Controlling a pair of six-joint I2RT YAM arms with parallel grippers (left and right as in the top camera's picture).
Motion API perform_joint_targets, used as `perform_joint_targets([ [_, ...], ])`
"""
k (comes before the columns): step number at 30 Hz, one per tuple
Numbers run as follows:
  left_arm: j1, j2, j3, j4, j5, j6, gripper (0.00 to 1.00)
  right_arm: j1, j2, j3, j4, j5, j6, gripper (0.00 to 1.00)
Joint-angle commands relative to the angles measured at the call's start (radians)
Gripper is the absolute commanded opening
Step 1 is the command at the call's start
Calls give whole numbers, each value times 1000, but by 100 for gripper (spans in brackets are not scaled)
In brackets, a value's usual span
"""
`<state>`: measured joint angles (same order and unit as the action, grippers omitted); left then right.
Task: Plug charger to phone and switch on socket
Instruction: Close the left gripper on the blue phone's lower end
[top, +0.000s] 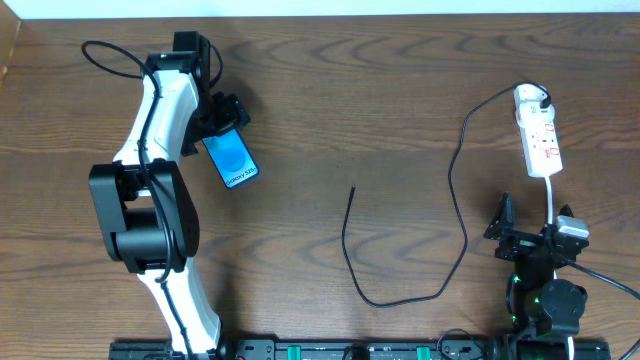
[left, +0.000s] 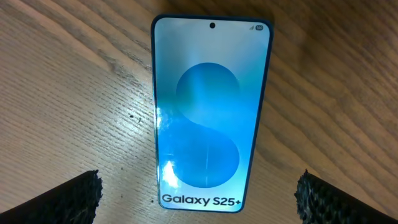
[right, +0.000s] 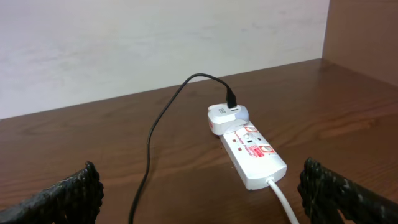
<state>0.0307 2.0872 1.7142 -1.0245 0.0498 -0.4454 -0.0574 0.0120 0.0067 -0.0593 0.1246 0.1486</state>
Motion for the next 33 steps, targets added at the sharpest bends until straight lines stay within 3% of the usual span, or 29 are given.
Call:
perform_joint_targets([
  [1, 2, 19, -9, -3, -5, -5, 100, 5, -5, -1, -4, 4, 3, 99],
  [33, 2, 84, -58, 46, 29, -10, 99, 5, -5, -1, -4, 4, 3, 99],
])
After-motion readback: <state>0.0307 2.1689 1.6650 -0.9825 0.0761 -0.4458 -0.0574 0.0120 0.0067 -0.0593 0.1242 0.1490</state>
